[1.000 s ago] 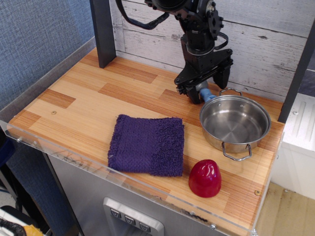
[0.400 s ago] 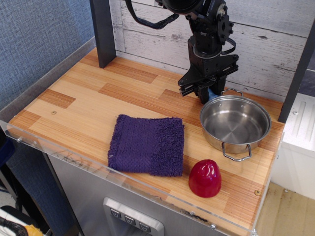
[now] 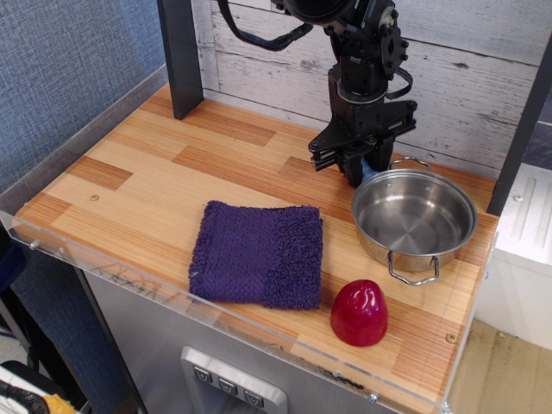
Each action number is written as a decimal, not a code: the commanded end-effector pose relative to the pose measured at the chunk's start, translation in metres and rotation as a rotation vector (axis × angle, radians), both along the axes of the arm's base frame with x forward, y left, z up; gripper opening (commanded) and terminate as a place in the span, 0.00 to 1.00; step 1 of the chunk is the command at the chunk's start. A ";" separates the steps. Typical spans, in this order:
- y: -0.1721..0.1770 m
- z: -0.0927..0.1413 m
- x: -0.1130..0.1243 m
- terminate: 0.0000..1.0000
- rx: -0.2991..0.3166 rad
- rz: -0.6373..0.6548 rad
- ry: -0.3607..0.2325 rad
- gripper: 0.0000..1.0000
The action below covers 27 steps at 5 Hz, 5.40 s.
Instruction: Place the blue spoon on the front left corner of the countertop.
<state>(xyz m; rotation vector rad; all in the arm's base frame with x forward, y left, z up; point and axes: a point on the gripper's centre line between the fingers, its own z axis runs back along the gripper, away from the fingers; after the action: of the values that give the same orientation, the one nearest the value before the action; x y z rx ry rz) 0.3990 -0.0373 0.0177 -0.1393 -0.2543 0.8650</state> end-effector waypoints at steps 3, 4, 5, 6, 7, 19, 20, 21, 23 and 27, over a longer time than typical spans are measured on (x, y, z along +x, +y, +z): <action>0.026 0.129 -0.023 0.00 0.028 -0.109 -0.245 0.00; 0.044 0.149 -0.048 0.00 0.036 -0.117 -0.274 0.00; 0.067 0.153 -0.074 0.00 0.029 -0.129 -0.278 0.00; 0.095 0.149 -0.096 0.00 0.040 -0.121 -0.266 0.00; 0.122 0.138 -0.110 0.00 0.061 -0.103 -0.250 0.00; 0.224 0.015 -0.126 0.00 0.149 0.020 -0.013 0.00; 0.223 0.016 -0.127 0.00 0.137 0.020 0.001 1.00; 0.223 0.022 -0.131 0.00 0.172 0.067 0.026 1.00; 0.222 0.024 -0.129 0.00 0.167 0.054 0.024 1.00; 0.210 0.114 -0.103 0.00 0.198 -0.001 -0.067 1.00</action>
<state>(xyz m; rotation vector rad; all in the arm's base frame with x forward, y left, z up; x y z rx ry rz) 0.2994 0.1678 0.1136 0.0075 -0.3441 0.8331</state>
